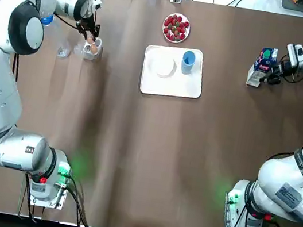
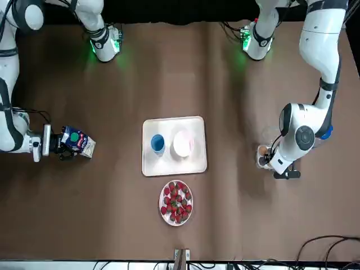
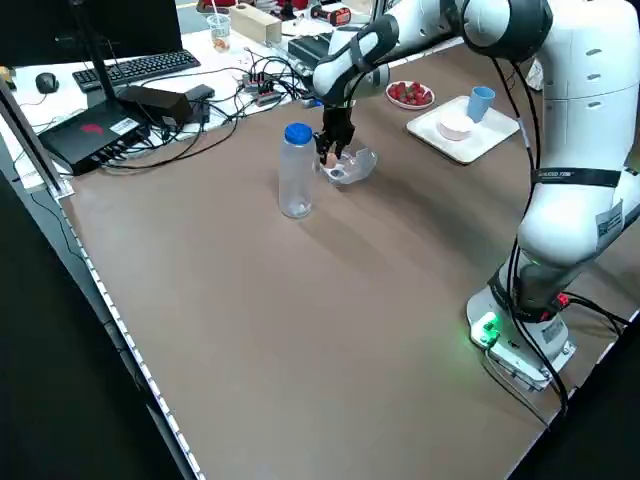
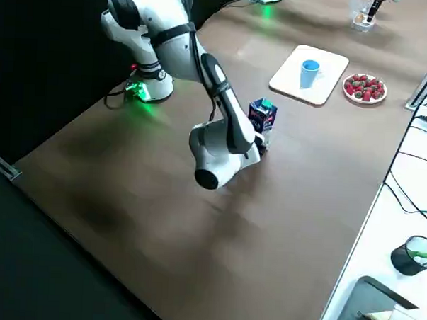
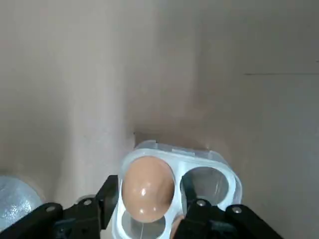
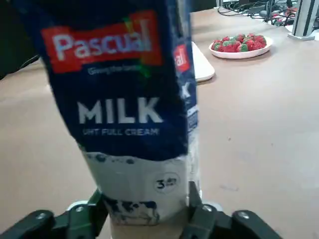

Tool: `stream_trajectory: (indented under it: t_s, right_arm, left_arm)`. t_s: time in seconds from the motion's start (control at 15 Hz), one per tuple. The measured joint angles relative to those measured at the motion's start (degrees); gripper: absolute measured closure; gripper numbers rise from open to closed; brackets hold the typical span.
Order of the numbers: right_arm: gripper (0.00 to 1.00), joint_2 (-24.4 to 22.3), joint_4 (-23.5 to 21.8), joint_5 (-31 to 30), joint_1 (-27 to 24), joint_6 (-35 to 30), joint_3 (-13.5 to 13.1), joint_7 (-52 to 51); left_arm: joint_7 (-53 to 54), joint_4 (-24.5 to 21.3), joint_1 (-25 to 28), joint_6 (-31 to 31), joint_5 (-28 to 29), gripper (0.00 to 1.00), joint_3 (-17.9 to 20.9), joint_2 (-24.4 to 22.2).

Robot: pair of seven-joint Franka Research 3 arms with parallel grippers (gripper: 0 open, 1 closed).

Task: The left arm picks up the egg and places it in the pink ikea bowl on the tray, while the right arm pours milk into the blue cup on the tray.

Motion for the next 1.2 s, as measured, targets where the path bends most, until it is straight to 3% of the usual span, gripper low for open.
stream_trajectory:
  t_s: [0.2,0.47,0.73,0.93,1.2]
  right_arm:
    - [0.37,-1.6,0.6,-0.8,1.5,0.1,-0.3,3.3]
    - [0.41,-4.9,2.7,-6.4,4.4,0.1,-0.4,11.7]
    - [0.42,-10.3,3.6,-12.3,9.0,0.9,-0.4,21.2]
    - [0.42,-14.6,3.6,-16.3,13.4,1.1,-0.4,30.0]
    - [0.42,-16.8,3.6,-20.9,18.6,1.2,-0.4,39.1]
  left_arm:
    - [0.0,0.0,0.0,0.6,0.0,0.41,0.0,0.3]
    - [0.0,0.0,0.0,1.0,0.0,0.41,0.0,0.4]
    - [0.0,0.0,0.0,1.0,0.0,0.52,0.0,0.4]
    - [0.0,0.1,0.0,1.0,0.0,0.53,0.0,0.4]
    - [0.0,0.4,0.1,1.1,0.0,0.53,0.0,0.3]
